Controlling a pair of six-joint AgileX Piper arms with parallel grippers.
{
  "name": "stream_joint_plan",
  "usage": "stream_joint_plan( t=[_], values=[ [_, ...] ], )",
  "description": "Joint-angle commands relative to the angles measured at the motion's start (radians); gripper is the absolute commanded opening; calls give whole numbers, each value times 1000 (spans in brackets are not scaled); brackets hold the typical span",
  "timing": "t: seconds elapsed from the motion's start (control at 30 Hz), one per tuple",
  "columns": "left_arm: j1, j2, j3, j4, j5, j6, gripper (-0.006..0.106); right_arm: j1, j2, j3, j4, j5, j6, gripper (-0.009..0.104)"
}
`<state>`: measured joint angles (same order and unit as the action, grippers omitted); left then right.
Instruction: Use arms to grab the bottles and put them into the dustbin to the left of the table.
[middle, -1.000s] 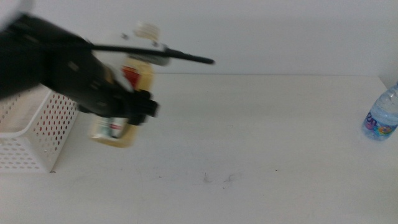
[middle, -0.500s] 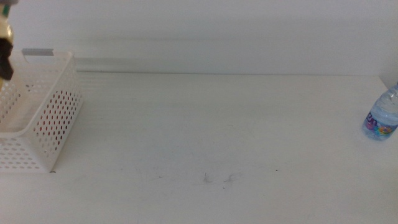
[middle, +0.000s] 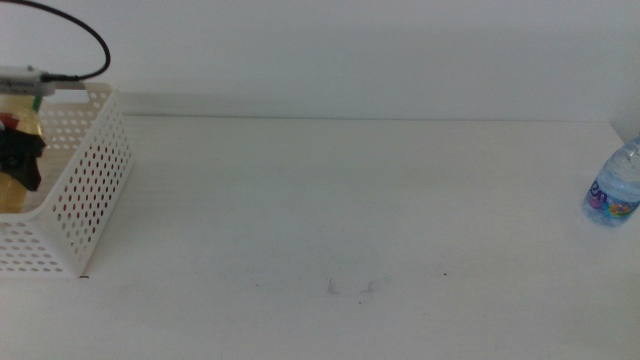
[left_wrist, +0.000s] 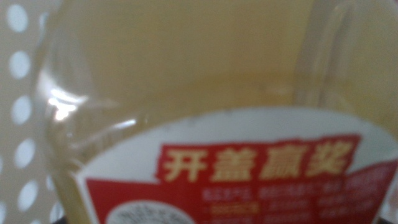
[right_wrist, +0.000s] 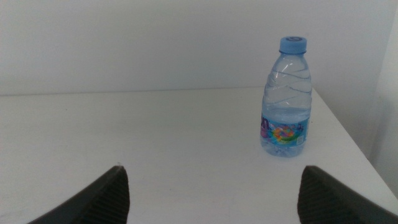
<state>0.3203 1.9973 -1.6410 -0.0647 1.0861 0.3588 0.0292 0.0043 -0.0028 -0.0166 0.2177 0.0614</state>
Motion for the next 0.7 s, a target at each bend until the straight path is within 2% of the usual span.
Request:
stream_joint_plan(
  t=[0.0,0.1,0.27,0.33,0.37,0.6,0.67],
  values=[
    [-2,12,-16,-29,-35,-5,7,-6,-4,3,-4,-6,-5,90],
    [-3,39,-16,-52,-50,-8,22,-6,-4,3,-4,-6,-5,90],
    [-3,25,-28,-66,-31,-101,72,-6,-4,3,-4,-6,-5,90],
    [-8,-3,-38,-66,3,-154,89,-6,-4,3,-4,-6,-5,90],
    [-12,-28,-43,-66,18,-162,94,-6,-4,3,-4,-6,-5,90],
    [-115,-318,-45,-73,101,-166,94,-6,-4,3,-4,-6,-5,90],
    [-167,-433,-45,-136,135,-159,94,-6,-4,3,-4,-6,-5,90]
  ],
)
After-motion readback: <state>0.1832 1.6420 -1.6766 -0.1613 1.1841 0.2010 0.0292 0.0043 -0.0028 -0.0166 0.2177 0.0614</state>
